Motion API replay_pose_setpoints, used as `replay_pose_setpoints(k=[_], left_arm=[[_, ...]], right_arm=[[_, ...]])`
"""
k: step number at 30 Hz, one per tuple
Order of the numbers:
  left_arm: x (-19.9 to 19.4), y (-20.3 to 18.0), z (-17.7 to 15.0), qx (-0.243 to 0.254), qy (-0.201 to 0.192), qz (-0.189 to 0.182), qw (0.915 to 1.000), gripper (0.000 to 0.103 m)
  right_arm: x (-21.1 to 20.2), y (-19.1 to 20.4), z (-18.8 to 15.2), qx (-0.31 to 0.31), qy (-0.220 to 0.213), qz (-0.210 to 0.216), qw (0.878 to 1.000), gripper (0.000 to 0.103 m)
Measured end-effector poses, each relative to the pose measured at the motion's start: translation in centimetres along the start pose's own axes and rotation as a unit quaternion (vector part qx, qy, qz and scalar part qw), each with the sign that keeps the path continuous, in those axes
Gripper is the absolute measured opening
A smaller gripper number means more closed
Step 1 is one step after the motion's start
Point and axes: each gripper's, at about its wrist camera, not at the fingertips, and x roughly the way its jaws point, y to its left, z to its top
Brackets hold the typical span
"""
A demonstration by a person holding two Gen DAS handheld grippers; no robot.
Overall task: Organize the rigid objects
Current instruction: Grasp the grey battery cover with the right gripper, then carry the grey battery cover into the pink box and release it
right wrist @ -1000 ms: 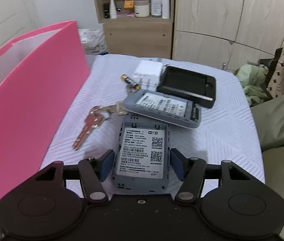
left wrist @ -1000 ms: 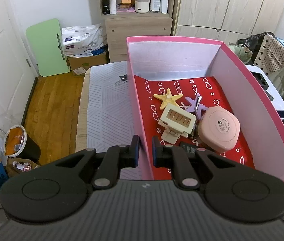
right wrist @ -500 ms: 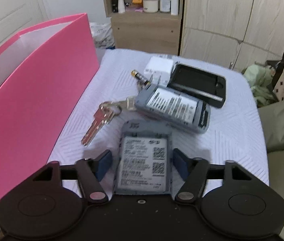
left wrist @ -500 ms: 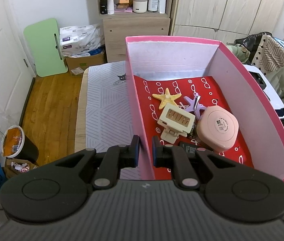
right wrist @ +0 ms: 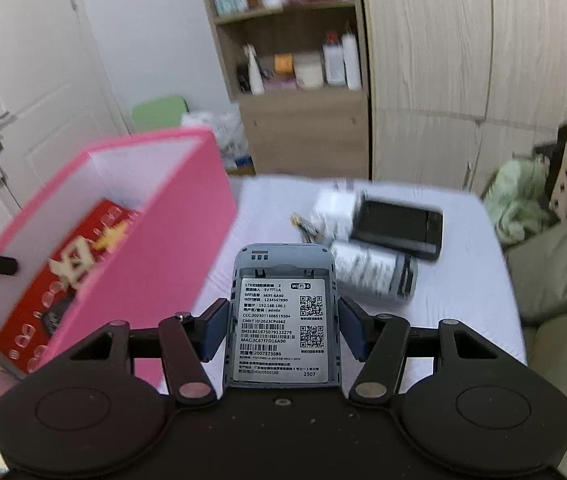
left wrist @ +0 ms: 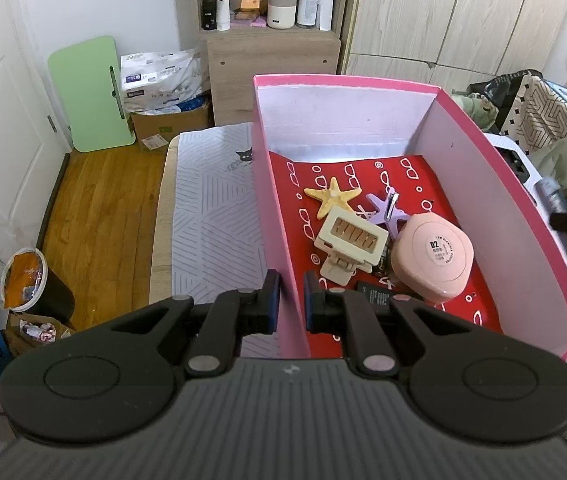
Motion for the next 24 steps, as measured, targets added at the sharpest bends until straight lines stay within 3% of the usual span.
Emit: replay_pose_setpoints(k=[1, 4, 9, 12, 18, 21, 24], left_arm=[[0.0, 0.0, -0.1, 0.0, -0.001, 0.001, 1.0, 0.01], [-0.1, -0.1, -0.2, -0.001, -0.001, 0.003, 1.0, 0.01], [-0.2, 0.2, -0.2, -0.01, -0.004, -0.005, 0.9999, 0.011], [-0.2, 0.2, -0.1, -0.01, -0.004, -0.006, 0.9999, 0.011], [-0.3, 0.4, -0.3, -0.012, -0.008, -0.009, 0.9998, 0.011], [-0.3, 0.4, -0.4, -0.011, -0.011, -0.008, 0.9998, 0.011], [-0.4, 0.6, -0.4, -0.015, -0.011, -0.012, 0.9997, 0.012]], right_arm=[[-0.7, 0.2, 0.2, 0.004, -0.006, 0.015, 1.0, 0.064], [-3.1, 1.3, 1.5, 0.013, -0.029, 0.124, 0.992, 0.064], [-3.9, 6.0, 3.6, -0.071, -0.029, 0.206, 0.976, 0.064], [-2.5, 8.9, 4.8, -0.116, 0.013, 0.253, 0.96, 0.064], [3.8, 13.9, 5.3, -0.192, 0.14, 0.285, 0.929, 0.064], [6.5, 14.6, 5.1, -0.166, 0.198, 0.296, 0.92, 0.064], [7.5, 14.9, 4.6, -0.134, 0.222, 0.303, 0.917, 0.064]])
